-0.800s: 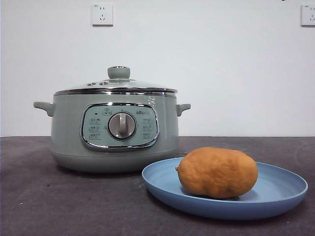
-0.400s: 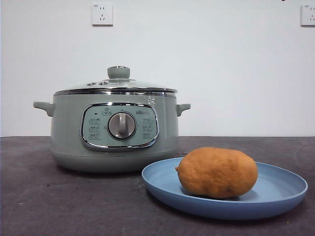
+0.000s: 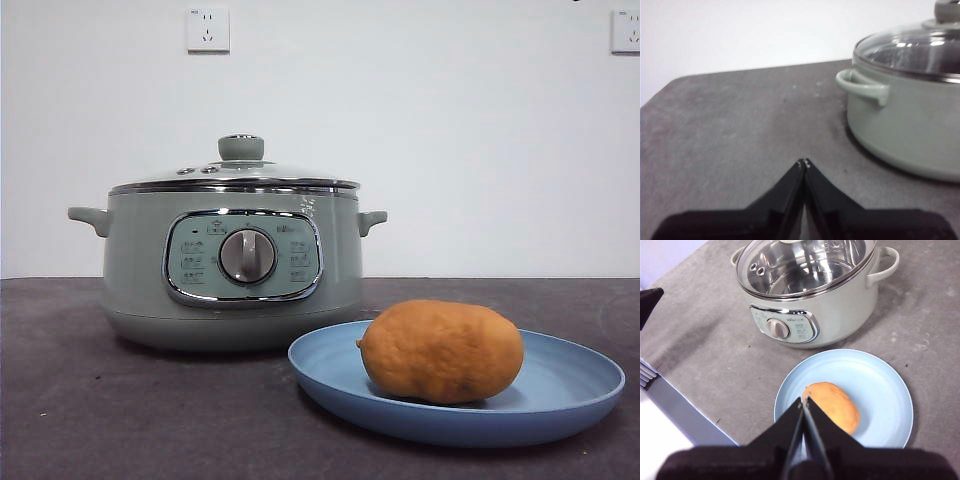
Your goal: Take the potato out from the steamer,put the potato on the plate,close the lid
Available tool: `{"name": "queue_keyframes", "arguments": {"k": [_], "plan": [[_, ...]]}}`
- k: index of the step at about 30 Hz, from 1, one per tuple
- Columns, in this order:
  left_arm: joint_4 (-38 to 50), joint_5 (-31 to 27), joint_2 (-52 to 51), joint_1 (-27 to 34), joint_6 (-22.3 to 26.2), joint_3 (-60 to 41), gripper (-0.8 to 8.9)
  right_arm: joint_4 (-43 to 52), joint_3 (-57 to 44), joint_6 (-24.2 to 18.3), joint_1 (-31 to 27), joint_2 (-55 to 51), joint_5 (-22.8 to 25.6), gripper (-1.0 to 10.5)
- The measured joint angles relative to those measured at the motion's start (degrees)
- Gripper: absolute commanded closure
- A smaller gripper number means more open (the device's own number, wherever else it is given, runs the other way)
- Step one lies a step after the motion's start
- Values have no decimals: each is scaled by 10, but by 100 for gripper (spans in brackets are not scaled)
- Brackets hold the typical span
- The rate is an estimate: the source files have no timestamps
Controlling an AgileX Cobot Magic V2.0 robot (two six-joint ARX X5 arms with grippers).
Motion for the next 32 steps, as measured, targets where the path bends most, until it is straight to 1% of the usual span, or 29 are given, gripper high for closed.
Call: {"name": "queue_keyframes", "arguments": {"k": [3,29,32], "plan": [[-19,-2,-1,0,0,0,817,0,0,0,0,0,0,946],[-20,-2,-2,0,0,0,817,0,0,0,0,0,0,946],[-20,-2,-2,0,0,0,817,0,0,-10,-2,-1,0,946]]}}
